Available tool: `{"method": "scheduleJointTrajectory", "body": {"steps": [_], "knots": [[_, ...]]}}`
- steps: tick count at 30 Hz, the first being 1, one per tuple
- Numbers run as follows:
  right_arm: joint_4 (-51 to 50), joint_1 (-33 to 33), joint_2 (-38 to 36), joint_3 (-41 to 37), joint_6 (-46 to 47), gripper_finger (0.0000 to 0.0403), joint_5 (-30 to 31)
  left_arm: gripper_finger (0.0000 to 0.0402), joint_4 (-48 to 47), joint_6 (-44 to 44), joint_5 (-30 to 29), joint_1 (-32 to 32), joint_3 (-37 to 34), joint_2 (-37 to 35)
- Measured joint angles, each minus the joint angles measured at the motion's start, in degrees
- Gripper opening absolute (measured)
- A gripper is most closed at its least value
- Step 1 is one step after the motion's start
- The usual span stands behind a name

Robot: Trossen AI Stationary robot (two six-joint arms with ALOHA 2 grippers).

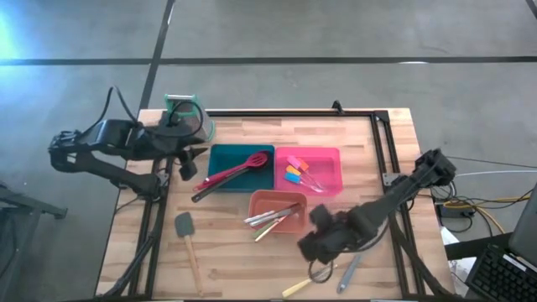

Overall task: Pick & Place Kitchen Items
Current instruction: Put the yellow knife into the orange bin

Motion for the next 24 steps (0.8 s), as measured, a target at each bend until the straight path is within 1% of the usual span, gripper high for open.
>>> {"method": "scheduleJointTrajectory", "body": {"steps": [3,5,7,8,11,18,22,24], "knots": [[9.39,-0.15,2.61,0.07,-19.03,0.0166,-0.74,0.0119,-0.11,-0.59,0.59,0.0,-2.07,-1.38],[14.23,-0.2,3.95,0.09,-31.29,0.0166,-3.58,0.0119,-0.23,-1.57,2.41,0.0,-2.28,-1.86],[17.83,-0.56,4.82,0.09,-40.21,0.0166,-7.19,0.0118,-0.2,-2.88,3.37,-0.02,-2.23,-2.11],[19.5,-0.75,4.96,0.11,-42.34,0.0166,-9.06,0.0117,-0.18,-3.69,3.39,0.0,-2.1,-2.32],[20.02,-1.23,4.98,0.94,-47.61,0.0166,-12.56,0.0114,0.58,-6.14,3.32,0.0,-2.04,-2.47],[19.97,-1.01,4.98,2.12,-64.72,0.0166,-13.39,0.0102,3.48,-10.78,2.63,0.0,-2.04,-1.51],[21.41,-1.12,5.4,2.07,-69.1,0.0166,-13.48,0.0099,3.83,-11.94,2.62,0.0,-2.04,-0.24],[22.58,-1.04,5.39,2.08,-71.66,0.0166,-14.44,0.0099,3.77,-11.98,2.62,0.0,-2.06,0.36]]}}
